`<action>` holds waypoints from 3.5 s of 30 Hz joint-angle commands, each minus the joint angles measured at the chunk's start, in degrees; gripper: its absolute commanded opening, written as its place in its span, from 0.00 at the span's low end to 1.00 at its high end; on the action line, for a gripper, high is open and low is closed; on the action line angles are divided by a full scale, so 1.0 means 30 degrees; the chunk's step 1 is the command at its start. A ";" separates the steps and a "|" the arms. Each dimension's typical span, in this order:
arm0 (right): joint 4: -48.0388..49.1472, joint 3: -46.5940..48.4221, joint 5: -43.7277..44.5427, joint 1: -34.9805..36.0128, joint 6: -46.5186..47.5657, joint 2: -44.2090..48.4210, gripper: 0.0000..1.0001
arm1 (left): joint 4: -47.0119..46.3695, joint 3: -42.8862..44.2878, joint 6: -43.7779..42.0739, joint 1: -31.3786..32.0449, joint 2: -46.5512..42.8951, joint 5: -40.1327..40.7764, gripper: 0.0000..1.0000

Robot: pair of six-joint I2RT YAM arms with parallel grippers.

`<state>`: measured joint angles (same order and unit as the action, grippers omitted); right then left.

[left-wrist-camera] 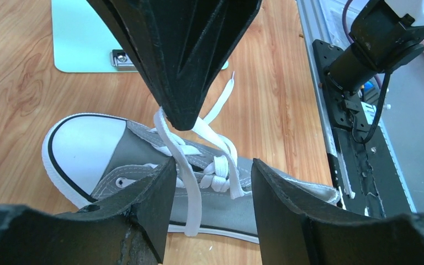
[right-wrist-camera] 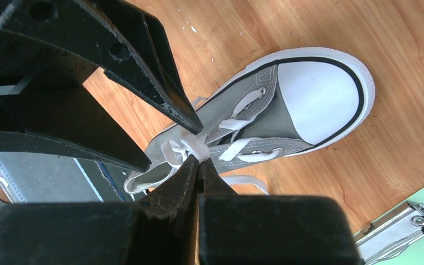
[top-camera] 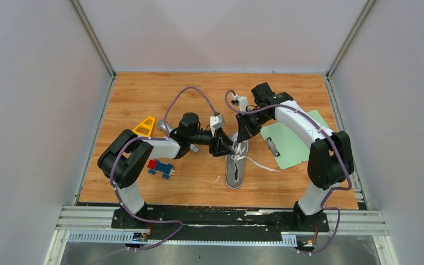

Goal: Tie the shoes
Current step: Wrap the shoelace around the shoelace.

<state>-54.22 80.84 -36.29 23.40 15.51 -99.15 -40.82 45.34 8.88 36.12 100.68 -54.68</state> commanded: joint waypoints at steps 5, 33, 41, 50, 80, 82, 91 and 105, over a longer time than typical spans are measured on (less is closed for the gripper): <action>-0.0092 0.0820 -0.0972 -0.0368 -0.0553 0.0061 0.00 | -0.0129 0.0017 -0.0675 0.0675 0.0063 0.1627 0.53; -0.0088 0.0517 -0.1834 -0.1410 -0.0628 0.0386 0.00 | 0.3336 0.1025 -0.2907 0.2104 0.0255 0.2095 0.18; -0.0091 0.0003 -0.1711 -0.1519 -0.0029 0.0323 0.08 | 0.3518 0.1208 -0.2891 0.2126 0.0350 0.2432 0.00; 0.0314 -0.3982 0.0989 -0.4740 0.5778 0.3720 0.39 | 0.3035 0.0895 -0.2489 0.2067 0.0139 0.2836 0.00; 0.6380 -1.3728 0.7549 -0.2193 1.2948 0.5024 0.00 | 0.1081 0.0091 0.0180 0.1877 0.0331 0.3312 0.00; 0.5852 -1.2337 0.7118 -0.2321 1.1808 0.5435 0.00 | 0.0944 0.0029 0.0137 0.1855 0.0335 0.2932 0.00; 0.1567 -0.1834 0.2862 -0.2284 0.5368 0.3085 0.00 | -0.0233 -0.0190 -0.0043 0.1861 0.0397 0.0460 0.00; 0.1593 0.0512 0.0837 -0.0129 0.1989 0.2457 0.00 | -0.0518 0.0076 0.0061 0.1847 0.0837 -0.0954 0.00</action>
<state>-49.43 79.18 -30.30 22.22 24.67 -93.14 -39.53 44.80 8.95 41.85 102.61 -54.22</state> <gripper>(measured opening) 0.009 0.007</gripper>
